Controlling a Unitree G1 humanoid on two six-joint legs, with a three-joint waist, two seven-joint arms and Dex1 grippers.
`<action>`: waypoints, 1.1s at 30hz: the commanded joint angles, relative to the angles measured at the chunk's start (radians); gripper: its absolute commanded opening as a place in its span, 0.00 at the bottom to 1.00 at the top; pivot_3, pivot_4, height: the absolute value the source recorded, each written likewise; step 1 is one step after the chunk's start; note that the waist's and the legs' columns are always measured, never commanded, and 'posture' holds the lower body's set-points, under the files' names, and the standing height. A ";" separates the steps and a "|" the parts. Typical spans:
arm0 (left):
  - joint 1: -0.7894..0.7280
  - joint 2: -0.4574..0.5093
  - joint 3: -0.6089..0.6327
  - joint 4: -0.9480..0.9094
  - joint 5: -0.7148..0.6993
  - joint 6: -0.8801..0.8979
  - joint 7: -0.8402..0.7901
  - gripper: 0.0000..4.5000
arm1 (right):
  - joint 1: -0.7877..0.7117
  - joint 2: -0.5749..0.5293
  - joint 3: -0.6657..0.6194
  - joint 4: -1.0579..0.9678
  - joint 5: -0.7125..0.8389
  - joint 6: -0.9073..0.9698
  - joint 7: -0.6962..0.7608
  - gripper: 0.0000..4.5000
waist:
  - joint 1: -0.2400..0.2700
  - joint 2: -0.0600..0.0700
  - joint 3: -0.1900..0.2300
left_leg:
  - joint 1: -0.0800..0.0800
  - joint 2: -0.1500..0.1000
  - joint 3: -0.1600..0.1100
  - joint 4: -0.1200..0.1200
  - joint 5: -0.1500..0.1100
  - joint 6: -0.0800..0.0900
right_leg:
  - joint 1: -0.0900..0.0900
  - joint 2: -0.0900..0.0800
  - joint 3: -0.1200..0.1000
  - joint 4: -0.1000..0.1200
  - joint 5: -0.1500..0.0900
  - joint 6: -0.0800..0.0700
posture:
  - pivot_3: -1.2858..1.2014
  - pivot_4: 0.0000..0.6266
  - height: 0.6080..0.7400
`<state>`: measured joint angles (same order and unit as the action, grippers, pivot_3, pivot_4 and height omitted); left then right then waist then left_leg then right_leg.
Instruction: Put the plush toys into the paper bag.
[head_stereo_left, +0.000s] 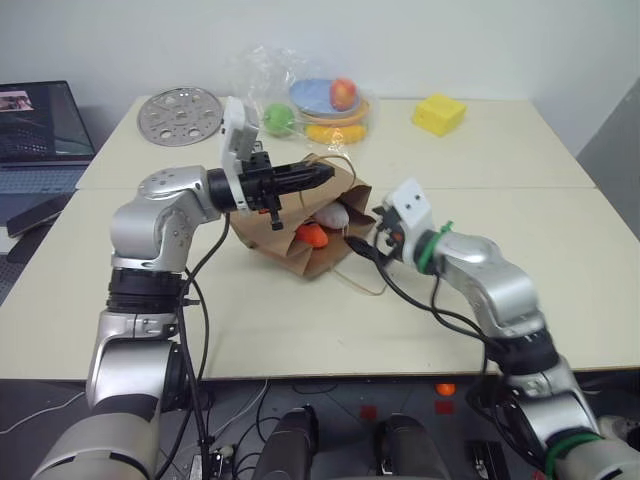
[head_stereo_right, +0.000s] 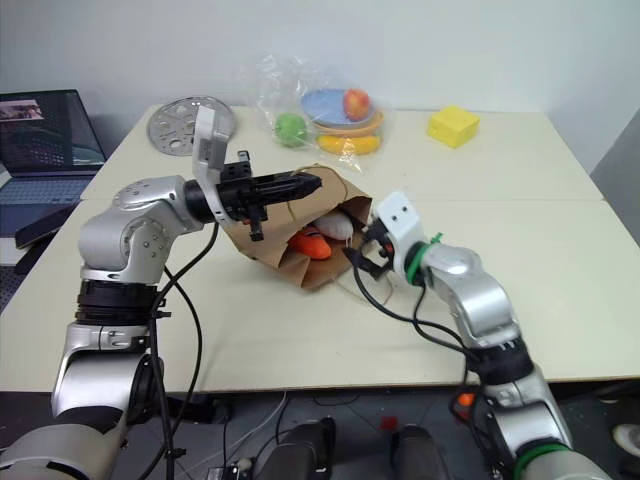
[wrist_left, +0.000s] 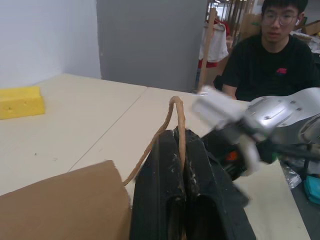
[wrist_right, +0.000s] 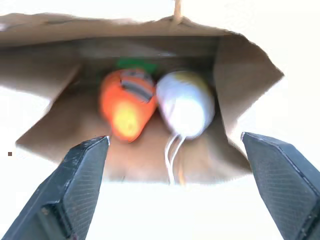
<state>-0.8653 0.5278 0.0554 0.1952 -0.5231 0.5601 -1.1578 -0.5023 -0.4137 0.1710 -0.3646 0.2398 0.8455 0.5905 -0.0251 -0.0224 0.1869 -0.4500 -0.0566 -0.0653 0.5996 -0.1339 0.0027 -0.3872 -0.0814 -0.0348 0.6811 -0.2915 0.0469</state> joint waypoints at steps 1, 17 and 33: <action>-0.010 0.006 0.015 -0.020 -0.008 -0.021 0.005 0.00 | 0.069 -0.069 0.031 -0.193 0.076 0.075 0.071 0.99 | -0.001 0.000 0.000 | 0.000 0.000 0.000 0.000 0.000 0.000 | 0.000 0.000 0.000 0.000 0.000 0.000 | 0.52 0.24 1.00; 0.001 0.016 0.019 -0.038 -0.011 -0.014 0.020 0.00 | 0.056 -0.004 0.227 0.147 -0.150 -0.138 -0.028 0.63 | -0.001 0.000 0.000 | 0.001 -0.003 -0.003 0.003 0.001 -0.001 | 0.000 0.000 0.001 -0.001 0.004 -0.001 | 0.52 0.24 1.00; -0.023 -0.009 0.032 -0.003 0.018 -0.095 0.105 0.00 | 0.043 0.029 -0.072 -0.177 0.056 -0.008 -0.026 0.00 | 0.001 0.000 0.000 | 0.000 -0.001 -0.005 0.003 0.001 -0.001 | 0.000 -0.001 0.000 -0.001 0.004 -0.001 | 0.52 0.24 1.00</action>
<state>-0.8538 0.5305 0.0674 0.1945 -0.5147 0.5097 -1.0758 -0.4410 -0.3901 0.1618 -0.4372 0.2361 0.7962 0.5757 -0.0244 -0.0224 0.1870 -0.4500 -0.0571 -0.0709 0.6023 -0.1324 0.0020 -0.3876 -0.0827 -0.0346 0.6801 -0.2873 0.0463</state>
